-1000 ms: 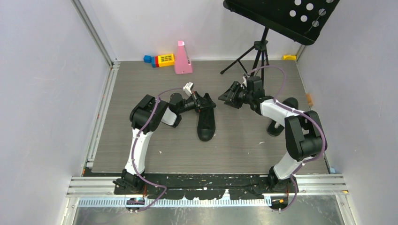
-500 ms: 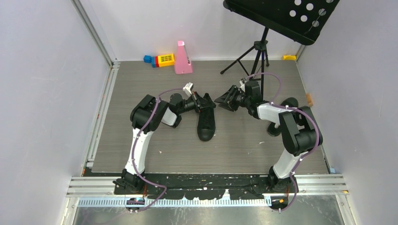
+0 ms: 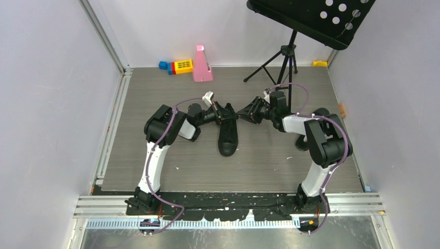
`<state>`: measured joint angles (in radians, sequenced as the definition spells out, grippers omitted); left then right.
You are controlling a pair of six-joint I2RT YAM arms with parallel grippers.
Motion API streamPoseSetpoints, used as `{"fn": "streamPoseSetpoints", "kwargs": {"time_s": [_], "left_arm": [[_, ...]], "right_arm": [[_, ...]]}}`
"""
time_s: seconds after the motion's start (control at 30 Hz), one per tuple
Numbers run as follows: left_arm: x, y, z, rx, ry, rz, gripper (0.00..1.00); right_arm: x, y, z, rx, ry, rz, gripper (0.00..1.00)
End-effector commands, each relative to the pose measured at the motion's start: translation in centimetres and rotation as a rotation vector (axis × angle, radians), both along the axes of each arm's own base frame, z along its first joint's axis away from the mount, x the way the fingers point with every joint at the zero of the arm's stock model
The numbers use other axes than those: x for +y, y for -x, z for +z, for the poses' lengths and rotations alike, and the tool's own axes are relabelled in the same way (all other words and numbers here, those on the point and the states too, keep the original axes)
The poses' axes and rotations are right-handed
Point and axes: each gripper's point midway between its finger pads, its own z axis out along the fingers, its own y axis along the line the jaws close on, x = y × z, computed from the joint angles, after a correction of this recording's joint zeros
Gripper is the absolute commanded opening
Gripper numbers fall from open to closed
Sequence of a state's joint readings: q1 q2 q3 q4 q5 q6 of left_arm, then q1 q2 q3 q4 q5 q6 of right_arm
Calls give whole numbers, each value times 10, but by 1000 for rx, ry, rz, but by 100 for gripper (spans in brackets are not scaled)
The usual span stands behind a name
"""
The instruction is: Tie the shoes
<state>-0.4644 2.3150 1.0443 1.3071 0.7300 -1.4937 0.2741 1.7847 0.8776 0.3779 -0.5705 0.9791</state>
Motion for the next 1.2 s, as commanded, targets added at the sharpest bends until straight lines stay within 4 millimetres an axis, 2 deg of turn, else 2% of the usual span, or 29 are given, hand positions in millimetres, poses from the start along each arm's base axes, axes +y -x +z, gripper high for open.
{"fn": "streamPoseSetpoints", "kwargs": {"time_s": [0.0,0.33,0.47,0.53,0.67,0.93,1.17], "left_arm": [[0,-3,12,-51,31,5,0],[-1,-4,13,-52,33,7,0],[-1,-4,13,-52,33,7,0],[-1,-4,13,-51,34,5,1],[0,-3,15,-55,35,5,4],[8,1,15,-51,18,15,11],[20,4,16,-52,3,28,14]], "right_arm": [[6,-2,9,-43,-35,21,35],[8,10,13,-28,-65,35,31],[9,10,15,-32,-67,36,16],[9,9,16,-33,-71,37,13],[12,9,20,-38,-78,42,0],[11,6,25,-60,-66,44,0],[12,2,27,-71,-59,46,0]]}}
